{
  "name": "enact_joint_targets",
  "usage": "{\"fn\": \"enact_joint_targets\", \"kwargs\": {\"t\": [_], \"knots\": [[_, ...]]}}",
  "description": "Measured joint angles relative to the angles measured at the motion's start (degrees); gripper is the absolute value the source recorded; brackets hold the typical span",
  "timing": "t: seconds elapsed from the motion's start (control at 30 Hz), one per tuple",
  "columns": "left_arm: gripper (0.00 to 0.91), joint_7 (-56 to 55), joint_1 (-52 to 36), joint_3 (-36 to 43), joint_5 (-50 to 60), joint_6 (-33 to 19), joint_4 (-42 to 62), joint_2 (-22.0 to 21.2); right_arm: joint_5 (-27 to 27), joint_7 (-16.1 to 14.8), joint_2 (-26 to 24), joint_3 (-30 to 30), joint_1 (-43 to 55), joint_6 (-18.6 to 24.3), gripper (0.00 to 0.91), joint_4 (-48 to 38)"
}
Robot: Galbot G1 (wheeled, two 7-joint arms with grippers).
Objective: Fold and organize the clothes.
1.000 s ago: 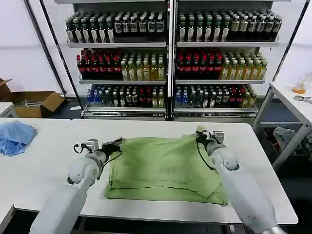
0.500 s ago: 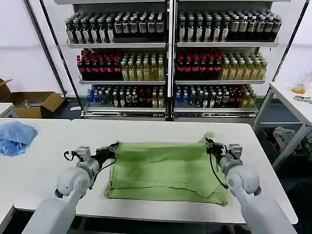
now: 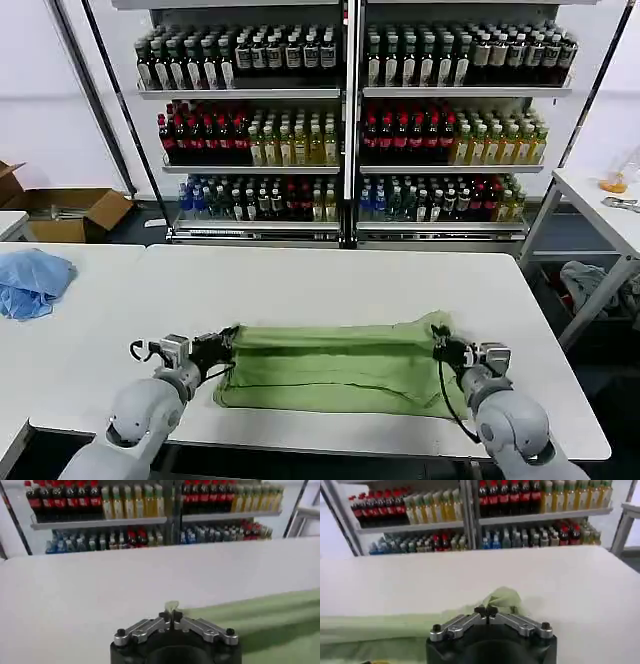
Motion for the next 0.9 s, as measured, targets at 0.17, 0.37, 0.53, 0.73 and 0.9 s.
{"fn": "enact_joint_targets", "kwargs": {"t": [0.17,0.37,0.53,0.73,0.9], "knots": [[0.907,0.0,1.6,-0.2,2.5,-0.7,-0.5,-0.4,-2.1,-0.3,0.3,0.6,-2.2,-0.1,0.907,1.4],[0.907,-2.0,4.2,-1.3,3.4,-3.4,-2.9,-1.0,-4.0,-0.3,0.6,2.2,-5.7,0.2,0.907,4.7],[0.907,-5.4,6.9,-2.1,3.8,-6.3,-5.9,-2.0,-5.1,-0.3,1.0,3.9,-8.9,0.3,0.907,7.7],[0.907,-9.3,10.7,-1.9,5.1,-9.0,-9.4,-4.0,-6.3,-0.2,1.7,5.0,-12.1,0.7,0.907,10.3],[0.907,-12.1,12.9,-1.1,7.4,-11.1,-9.9,-6.7,-6.8,-0.1,2.0,5.7,-13.8,1.1,0.907,11.2]]}}
